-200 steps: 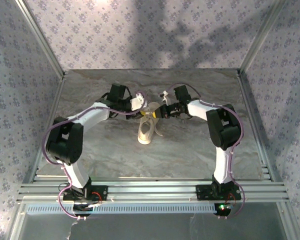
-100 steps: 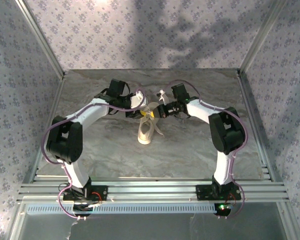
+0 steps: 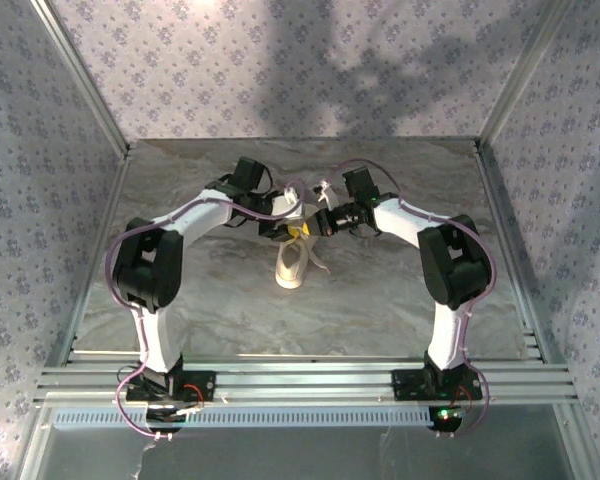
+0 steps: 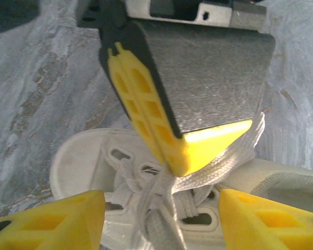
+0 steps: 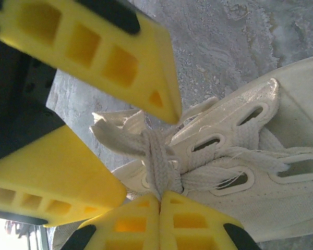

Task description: Tie the shoes

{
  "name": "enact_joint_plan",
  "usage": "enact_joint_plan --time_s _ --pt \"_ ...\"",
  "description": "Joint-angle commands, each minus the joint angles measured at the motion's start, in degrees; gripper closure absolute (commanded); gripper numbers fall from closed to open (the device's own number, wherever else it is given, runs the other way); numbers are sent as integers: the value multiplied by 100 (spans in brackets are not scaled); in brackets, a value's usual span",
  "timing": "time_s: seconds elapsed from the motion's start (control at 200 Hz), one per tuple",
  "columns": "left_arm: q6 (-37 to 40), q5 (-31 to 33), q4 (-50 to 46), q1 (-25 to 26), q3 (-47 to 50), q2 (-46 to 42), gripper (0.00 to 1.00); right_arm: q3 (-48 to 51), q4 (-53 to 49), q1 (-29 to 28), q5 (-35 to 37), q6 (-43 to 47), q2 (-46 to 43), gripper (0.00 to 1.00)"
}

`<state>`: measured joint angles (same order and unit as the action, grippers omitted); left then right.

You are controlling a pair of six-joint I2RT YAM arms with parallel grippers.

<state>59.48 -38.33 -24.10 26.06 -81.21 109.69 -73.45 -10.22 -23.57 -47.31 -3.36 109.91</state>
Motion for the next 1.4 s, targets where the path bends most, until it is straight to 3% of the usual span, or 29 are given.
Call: enact_joint_plan --time_s 0.0,0.15,0.385,0.575,0.884,1.049,1.399 --pt "228 -263 -166 48 -253 121 44 -134 -150 -31 -24 133 -119 95" --pt "131 -256 -79 63 -307 220 51 -143 -160 -33 -43 142 -120 95" --pt "-8 -193 25 98 -370 352 72 -161 -187 -33 -85 149 -136 95" --pt "-146 -96 204 118 -283 323 87 -141 -162 -28 -85 118 -188 81" --pt "-183 -79 236 126 -144 255 87 -104 -125 -17 -77 82 -246 82" --pt "-154 -85 127 127 -135 242 87 -24 54 52 -74 -108 -302 69" --pt "-158 -124 151 127 -84 205 83 8 211 121 -218 -291 -227 72"
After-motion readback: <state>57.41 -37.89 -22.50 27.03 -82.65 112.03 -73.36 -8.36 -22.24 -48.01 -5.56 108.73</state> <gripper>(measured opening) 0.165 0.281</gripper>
